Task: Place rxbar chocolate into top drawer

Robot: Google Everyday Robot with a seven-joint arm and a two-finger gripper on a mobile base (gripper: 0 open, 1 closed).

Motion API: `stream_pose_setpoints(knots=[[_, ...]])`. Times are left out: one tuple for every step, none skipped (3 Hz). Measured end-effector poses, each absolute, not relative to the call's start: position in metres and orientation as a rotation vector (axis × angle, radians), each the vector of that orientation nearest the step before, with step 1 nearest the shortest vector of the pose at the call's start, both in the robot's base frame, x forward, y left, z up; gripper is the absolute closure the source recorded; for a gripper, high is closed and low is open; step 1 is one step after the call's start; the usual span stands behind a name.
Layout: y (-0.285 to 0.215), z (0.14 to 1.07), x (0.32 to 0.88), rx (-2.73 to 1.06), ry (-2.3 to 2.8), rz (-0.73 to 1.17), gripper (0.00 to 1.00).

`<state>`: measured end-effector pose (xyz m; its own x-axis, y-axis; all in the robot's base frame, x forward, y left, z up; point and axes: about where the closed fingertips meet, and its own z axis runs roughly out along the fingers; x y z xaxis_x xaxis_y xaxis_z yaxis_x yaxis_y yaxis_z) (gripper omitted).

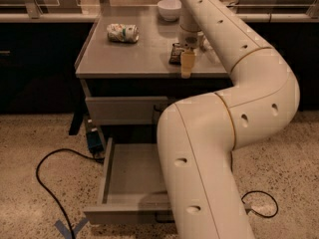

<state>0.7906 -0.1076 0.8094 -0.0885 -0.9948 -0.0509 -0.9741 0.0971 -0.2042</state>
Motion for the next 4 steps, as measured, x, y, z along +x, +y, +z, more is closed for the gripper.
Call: stream_pose_setpoints(knots=[[-0.102, 0.809, 0.785, -2.022, 2.183, -0.156, 1.00], [-0.102, 0.809, 0.785, -2.022, 2.183, -0.156, 1.00], [-0.103, 0.810, 0.783, -2.022, 2.183, -0.156, 1.00], [-0.095, 0.832, 0.772, -2.029, 2.221, -0.225, 1.00]])
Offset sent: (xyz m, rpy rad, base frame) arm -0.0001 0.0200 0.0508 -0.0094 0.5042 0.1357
